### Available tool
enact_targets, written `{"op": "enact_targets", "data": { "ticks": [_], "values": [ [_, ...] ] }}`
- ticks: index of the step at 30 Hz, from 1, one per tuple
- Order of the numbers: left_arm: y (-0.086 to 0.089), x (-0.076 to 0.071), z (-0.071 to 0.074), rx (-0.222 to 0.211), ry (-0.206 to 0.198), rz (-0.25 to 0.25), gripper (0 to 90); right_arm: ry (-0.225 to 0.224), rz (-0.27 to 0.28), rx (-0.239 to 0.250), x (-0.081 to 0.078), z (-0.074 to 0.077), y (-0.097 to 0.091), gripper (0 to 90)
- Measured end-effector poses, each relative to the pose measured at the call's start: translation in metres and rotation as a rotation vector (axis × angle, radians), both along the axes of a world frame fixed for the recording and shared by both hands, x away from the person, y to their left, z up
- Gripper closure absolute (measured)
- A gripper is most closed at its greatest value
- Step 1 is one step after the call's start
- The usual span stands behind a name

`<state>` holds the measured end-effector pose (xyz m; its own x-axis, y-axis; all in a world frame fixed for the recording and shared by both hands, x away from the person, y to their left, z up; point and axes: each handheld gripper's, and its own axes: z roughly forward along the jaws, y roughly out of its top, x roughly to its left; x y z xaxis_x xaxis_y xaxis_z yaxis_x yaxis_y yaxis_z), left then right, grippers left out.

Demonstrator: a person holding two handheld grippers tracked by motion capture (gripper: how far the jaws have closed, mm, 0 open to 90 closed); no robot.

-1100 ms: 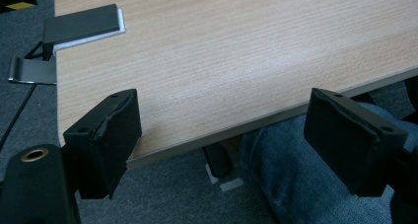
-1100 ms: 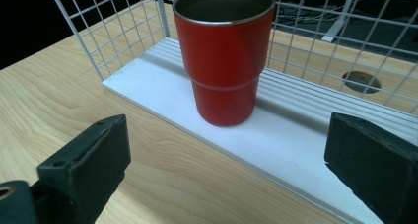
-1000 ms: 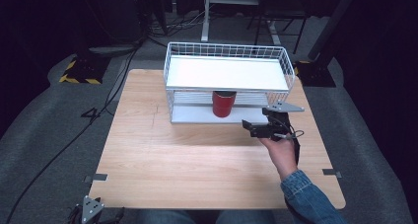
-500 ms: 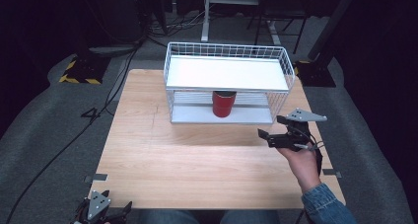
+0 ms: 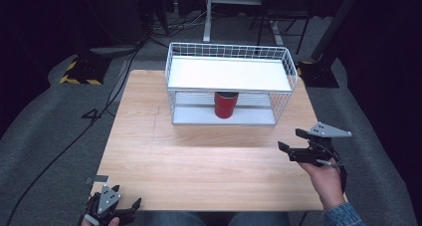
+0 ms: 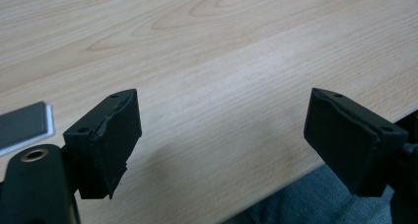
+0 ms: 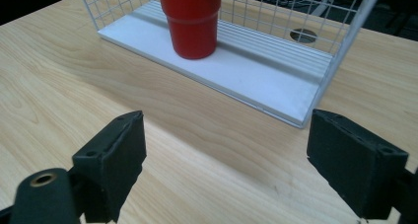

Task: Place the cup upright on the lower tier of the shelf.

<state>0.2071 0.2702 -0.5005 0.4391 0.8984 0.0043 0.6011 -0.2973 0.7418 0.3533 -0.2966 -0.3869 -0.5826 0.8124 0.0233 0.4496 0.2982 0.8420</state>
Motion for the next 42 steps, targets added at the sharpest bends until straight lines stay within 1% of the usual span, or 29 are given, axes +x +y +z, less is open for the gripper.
{"op": "enact_targets", "data": {
  "ticks": [1, 2, 3, 4, 5, 7, 8, 9, 10, 11, 13, 15, 16, 17, 18, 21, 23, 26, 27, 28, 29, 30, 31, 32, 33, 34, 38, 40, 42],
  "values": [
    [-0.001, 0.002, 0.000, 0.006, -0.001, -0.005, 15.1, -0.003, -0.009, -0.006, -0.005, -0.002, -0.006, 15.4],
    [-0.001, 0.003, 0.000, 0.006, 0.000, -0.008, 15.1, -0.003, -0.009, -0.006, -0.005, -0.002, -0.006, 15.4],
    [-0.004, 0.007, 0.000, 0.003, 0.000, -0.009, 15.1, -0.011, -0.015, -0.013, -0.010, -0.004, -0.011, 15.4],
    [-0.004, 0.007, 0.000, 0.003, 0.000, -0.009, 15.1, -0.011, -0.015, -0.013, -0.010, -0.004, -0.011, 15.4],
    [-0.007, 0.011, 0.000, 0.009, 0.005, -0.023, 15.1, -0.021, -0.021, -0.027, -0.014, -0.007, -0.017, 15.4],
    [-0.008, 0.013, 0.000, 0.013, 0.006, -0.030, 15.1, -0.022, -0.026, -0.038, -0.017, -0.009, -0.019, 15.4],
    [-0.010, 0.015, -0.001, 0.007, 0.007, -0.036, 15.1, -0.023, -0.029, -0.039, -0.019, -0.011, -0.022, 15.4],
    [-0.013, 0.019, -0.001, 0.014, 0.009, -0.051, 15.1, -0.020, -0.040, -0.033, -0.025, -0.016, -0.029, 15.4],
    [-0.013, 0.019, -0.001, 0.014, 0.009, -0.051, 15.1, -0.020, -0.040, -0.033, -0.025, -0.016, -0.029, 15.4],
    [-0.014, 0.021, -0.001, 0.020, 0.009, -0.059, 15.1, -0.013, -0.051, -0.028, -0.029, -0.021, -0.034, 15.4],
    [-0.018, 0.026, -0.001, 0.023, 0.014, -0.067, 15.1, -0.009, -0.054, -0.037, -0.033, -0.025, -0.039, 15.4],
    [-0.019, 0.028, -0.002, 0.019, 0.019, -0.072, 15.1, -0.010, -0.054, -0.043, -0.035, -0.027, -0.041, 15.4],
    [-0.020, 0.029, -0.003, 0.020, 0.021, -0.074, 15.1, -0.016, -0.052, -0.050, -0.036, -0.030, -0.043, 15.4],
    [-0.021, 0.032, -0.003, 0.024, 0.022, -0.079, 15.1, -0.018, -0.059, -0.052, -0.039, -0.036, -0.047, 15.4],
    [-0.021, 0.032, -0.003, 0.024, 0.022, -0.079, 15.1, -0.018, -0.059, -0.052, -0.039, -0.036, -0.047, 15.4],
    [-0.023, 0.035, -0.004, 0.027, 0.027, -0.081, 15.1, -0.011, -0.073, -0.051, -0.043, -0.046, -0.053, 15.4],
    [-0.024, 0.037, -0.005, 0.032, 0.032, -0.084, 15.2, -0.001, -0.080, -0.063, -0.047, -0.056, -0.057, 15.4],
    [-0.025, 0.039, -0.005, 0.034, 0.035, -0.088, 15.1, -0.001, -0.085, -0.066, -0.049, -0.063, -0.059, 15.4],
    [-0.026, 0.039, -0.005, 0.036, 0.034, -0.090, 15.1, 0.004, -0.090, -0.069, -0.050, -0.066, -0.061, 15.4],
    [-0.026, 0.039, -0.005, 0.037, 0.033, -0.092, 15.1, 0.018, -0.099, -0.067, -0.050, -0.074, -0.064, 15.5],
    [-0.026, 0.039, -0.005, 0.037, 0.033, -0.092, 15.1, 0.018, -0.099, -0.067, -0.050, -0.074, -0.064, 15.5],
    [-0.025, 0.040, -0.005, 0.033, 0.033, -0.094, 15.1, 0.030, -0.112, -0.072, -0.051, -0.082, -0.068, 15.4],
    [-0.025, 0.040, -0.005, 0.033, 0.033, -0.094, 15.0, 0.030, -0.112, -0.072, -0.051, -0.082, -0.068, 15.4],
    [-0.026, 0.040, -0.005, 0.035, 0.033, -0.094, 15.0, 0.033, -0.122, -0.071, -0.051, -0.089, -0.070, 15.4],
    [-0.026, 0.040, -0.005, 0.032, 0.033, -0.093, 15.1, 0.037, -0.130, -0.066, -0.052, -0.092, -0.071, 15.4],
    [-0.026, 0.040, -0.005, 0.032, 0.033, -0.093, 15.0, 0.037, -0.130, -0.066, -0.052, -0.092, -0.071, 15.4],
    [-0.027, 0.041, -0.006, 0.027, 0.036, -0.099, 15.0, 0.048, -0.132, -0.071, -0.053, -0.100, -0.074, 15.4],
    [-0.027, 0.043, -0.006, 0.013, 0.042, -0.100, 14.8, 0.066, -0.133, -0.078, -0.052, -0.104, -0.073, 15.4],
    [-0.027, 0.043, -0.006, 0.013, 0.043, -0.100, 14.8, 0.068, -0.130, -0.083, -0.051, -0.106, -0.073, 15.4]
  ]
}}
